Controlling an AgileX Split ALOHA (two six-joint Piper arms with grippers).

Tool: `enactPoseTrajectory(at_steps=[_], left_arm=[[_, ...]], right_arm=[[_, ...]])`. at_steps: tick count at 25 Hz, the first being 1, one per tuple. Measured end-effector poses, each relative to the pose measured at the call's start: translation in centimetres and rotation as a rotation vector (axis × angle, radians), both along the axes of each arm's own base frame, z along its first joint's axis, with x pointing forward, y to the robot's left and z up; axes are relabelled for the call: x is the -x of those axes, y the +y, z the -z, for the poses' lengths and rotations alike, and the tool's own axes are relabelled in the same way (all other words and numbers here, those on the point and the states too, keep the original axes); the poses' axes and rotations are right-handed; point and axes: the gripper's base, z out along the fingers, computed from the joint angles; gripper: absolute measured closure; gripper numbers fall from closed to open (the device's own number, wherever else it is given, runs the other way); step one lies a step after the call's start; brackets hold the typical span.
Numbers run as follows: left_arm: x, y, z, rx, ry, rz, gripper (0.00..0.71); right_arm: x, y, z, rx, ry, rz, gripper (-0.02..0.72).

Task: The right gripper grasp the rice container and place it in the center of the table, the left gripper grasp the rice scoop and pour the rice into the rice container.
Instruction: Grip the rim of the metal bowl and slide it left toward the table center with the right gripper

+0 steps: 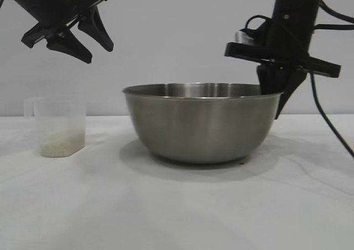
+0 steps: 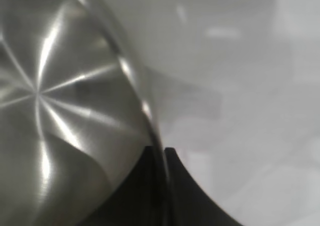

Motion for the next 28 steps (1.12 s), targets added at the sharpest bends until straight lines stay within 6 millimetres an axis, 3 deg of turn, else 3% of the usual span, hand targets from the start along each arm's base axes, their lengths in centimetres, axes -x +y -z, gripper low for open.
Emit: enactPoseTrajectory(at_steps=[14, 15, 16, 21, 24, 25, 28], left_arm=[[0.0, 0.0, 0.0, 0.0, 0.0, 0.0, 0.385], [0.0, 0.0, 0.0, 0.0, 0.0, 0.0, 0.385], [0.0, 0.0, 0.0, 0.0, 0.0, 0.0, 0.385], [0.0, 0.0, 0.0, 0.0, 0.0, 0.0, 0.385], [0.0, 0.0, 0.0, 0.0, 0.0, 0.0, 0.385], [0.0, 0.0, 0.0, 0.0, 0.0, 0.0, 0.385], [0.0, 0.0, 0.0, 0.0, 0.0, 0.0, 0.385]], right_arm=[[0.2, 0.8, -0.1, -0.031, 0.004, 0.001, 0.703], [0.2, 0.9, -0.1, -0.031, 0.001, 0.002, 0.641], [0.2, 0.8, -0.1, -0.029, -0.003, 0.001, 0.641], [-0.1, 0.7, -0.1, -0.014, -0.029, -0.004, 0.345], [-0.7, 0.7, -1.2, -0.005, -0.062, -0.017, 0.188], [-1.0, 0.8, -1.8, -0.003, -0.078, -0.023, 0.158], [-1.7, 0.7, -3.8, 0.018, -0.123, -0.047, 0.165]])
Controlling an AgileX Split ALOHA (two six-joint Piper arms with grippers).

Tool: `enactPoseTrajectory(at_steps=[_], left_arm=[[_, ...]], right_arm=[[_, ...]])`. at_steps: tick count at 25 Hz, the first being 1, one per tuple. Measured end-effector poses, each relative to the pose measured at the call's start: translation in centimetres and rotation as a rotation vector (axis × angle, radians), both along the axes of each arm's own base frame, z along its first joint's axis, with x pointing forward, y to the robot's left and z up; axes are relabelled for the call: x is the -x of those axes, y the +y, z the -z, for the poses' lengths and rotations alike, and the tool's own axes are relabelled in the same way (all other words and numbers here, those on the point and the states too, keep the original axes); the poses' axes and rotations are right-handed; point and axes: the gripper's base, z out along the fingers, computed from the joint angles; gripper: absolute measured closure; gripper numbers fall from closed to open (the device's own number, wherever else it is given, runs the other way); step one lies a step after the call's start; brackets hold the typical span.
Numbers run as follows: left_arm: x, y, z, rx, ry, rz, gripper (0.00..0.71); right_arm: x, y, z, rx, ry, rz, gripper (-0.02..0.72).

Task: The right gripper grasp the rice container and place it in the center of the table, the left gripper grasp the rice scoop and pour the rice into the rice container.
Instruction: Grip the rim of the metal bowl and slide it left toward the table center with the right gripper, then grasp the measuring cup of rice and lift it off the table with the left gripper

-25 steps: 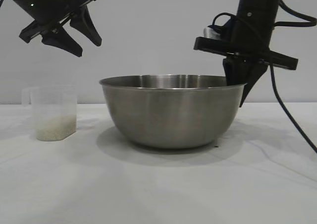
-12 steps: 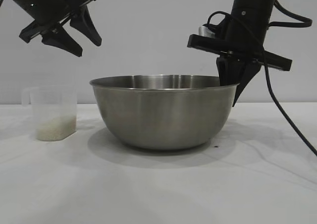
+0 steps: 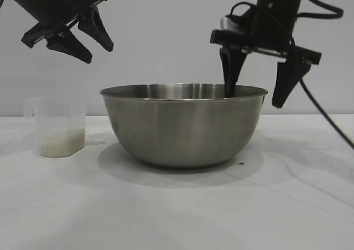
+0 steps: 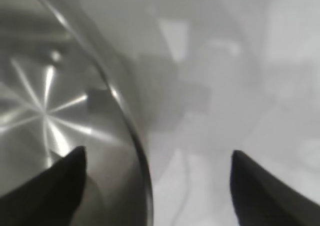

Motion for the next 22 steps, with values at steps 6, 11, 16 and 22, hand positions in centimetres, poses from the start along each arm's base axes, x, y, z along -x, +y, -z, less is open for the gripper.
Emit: enactPoseTrajectory(at_steps=[6, 11, 16, 22], left_arm=[[0.0, 0.0, 0.0, 0.0, 0.0, 0.0, 0.385], [0.0, 0.0, 0.0, 0.0, 0.0, 0.0, 0.385], [0.0, 0.0, 0.0, 0.0, 0.0, 0.0, 0.385], [0.0, 0.0, 0.0, 0.0, 0.0, 0.0, 0.385]], right_arm=[[-1.6, -0.6, -3.9, 0.079, -0.165, -0.02, 0.141], [-2.0, -3.9, -6.2, 0.113, -0.218, 0.042, 0.141], [-1.7, -9.1, -8.6, 0.125, -0.253, 0.153, 0.141], [1.0, -12.5, -11.7, 0.132, -0.287, 0.224, 0.141]])
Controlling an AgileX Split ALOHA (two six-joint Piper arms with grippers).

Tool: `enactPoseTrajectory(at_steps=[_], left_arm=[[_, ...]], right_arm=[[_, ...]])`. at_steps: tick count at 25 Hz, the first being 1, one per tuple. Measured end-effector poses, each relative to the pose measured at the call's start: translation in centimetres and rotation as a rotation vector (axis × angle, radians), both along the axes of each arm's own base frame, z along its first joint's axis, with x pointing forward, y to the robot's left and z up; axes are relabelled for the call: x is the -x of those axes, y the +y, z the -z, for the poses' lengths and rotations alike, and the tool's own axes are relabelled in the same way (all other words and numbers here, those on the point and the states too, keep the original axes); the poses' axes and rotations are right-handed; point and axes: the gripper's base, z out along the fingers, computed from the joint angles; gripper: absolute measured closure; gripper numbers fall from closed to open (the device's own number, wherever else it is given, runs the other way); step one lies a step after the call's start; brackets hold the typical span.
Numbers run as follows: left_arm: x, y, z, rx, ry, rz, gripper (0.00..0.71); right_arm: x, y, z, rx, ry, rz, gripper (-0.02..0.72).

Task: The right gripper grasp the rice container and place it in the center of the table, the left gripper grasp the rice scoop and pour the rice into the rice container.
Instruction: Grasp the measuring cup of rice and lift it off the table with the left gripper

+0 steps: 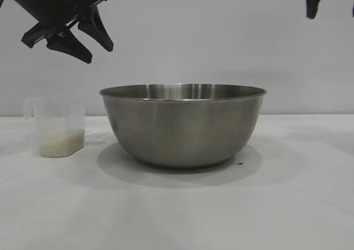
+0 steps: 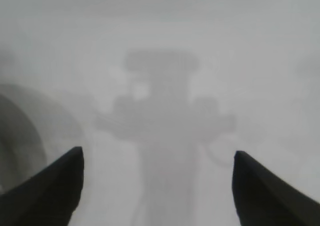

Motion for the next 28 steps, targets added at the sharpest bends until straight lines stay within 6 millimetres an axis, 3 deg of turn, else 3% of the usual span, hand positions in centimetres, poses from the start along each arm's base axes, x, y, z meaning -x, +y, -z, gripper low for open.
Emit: enactPoseTrajectory(at_steps=[6, 16, 22, 28], left_arm=[[0.0, 0.0, 0.0, 0.0, 0.0, 0.0, 0.385], [0.0, 0.0, 0.0, 0.0, 0.0, 0.0, 0.385], [0.0, 0.0, 0.0, 0.0, 0.0, 0.0, 0.385], [0.0, 0.0, 0.0, 0.0, 0.0, 0.0, 0.385]], right_arm=[[5.0, -1.2, -2.9, 0.008, -0.036, 0.018, 0.141], [17.8, -2.1, -6.7, -0.001, -0.148, 0.019, 0.141], [26.3, -2.7, -5.7, -0.008, -0.226, 0.019, 0.141], [33.3, -3.2, -2.6, -0.018, -0.333, 0.019, 0.141]])
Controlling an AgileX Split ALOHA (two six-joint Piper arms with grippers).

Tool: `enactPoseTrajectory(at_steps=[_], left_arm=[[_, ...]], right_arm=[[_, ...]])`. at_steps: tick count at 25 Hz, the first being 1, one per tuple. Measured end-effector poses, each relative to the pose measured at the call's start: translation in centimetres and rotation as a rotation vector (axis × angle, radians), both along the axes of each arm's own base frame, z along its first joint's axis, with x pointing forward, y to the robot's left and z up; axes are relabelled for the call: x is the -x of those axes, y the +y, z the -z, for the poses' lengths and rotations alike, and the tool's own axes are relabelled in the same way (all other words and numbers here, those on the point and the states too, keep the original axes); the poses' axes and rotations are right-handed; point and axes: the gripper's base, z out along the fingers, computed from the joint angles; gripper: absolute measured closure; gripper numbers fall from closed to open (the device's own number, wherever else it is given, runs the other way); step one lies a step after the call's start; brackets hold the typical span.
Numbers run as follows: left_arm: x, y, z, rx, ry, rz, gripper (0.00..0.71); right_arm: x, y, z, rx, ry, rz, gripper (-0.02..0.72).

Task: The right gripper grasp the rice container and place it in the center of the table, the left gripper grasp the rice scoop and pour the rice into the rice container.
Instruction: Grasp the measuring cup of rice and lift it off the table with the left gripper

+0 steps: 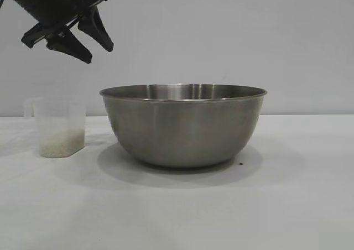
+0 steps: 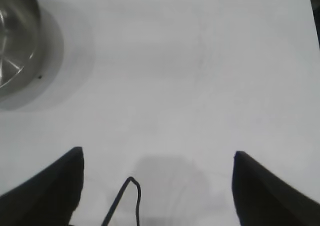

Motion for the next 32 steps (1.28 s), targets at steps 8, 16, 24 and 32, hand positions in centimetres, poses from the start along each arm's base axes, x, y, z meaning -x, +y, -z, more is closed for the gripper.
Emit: enactPoseTrajectory(at_steps=[8, 16, 24, 32], left_arm=[[0.0, 0.0, 0.0, 0.0, 0.0, 0.0, 0.385], [0.0, 0.0, 0.0, 0.0, 0.0, 0.0, 0.385], [0.1, 0.0, 0.1, -0.032, -0.006, 0.02, 0.385], [0.6, 0.8, -1.2, -0.142, -0.057, 0.095, 0.385]], right_arm=[[5.2, -0.3, 4.3, -0.022, -0.136, -0.005, 0.141], [7.2, -0.1, 7.2, -0.069, -0.296, -0.02, 0.141], [8.1, -0.2, 8.1, -0.071, -0.332, -0.021, 0.141], [8.1, -0.2, 8.1, -0.071, -0.332, -0.021, 0.141]])
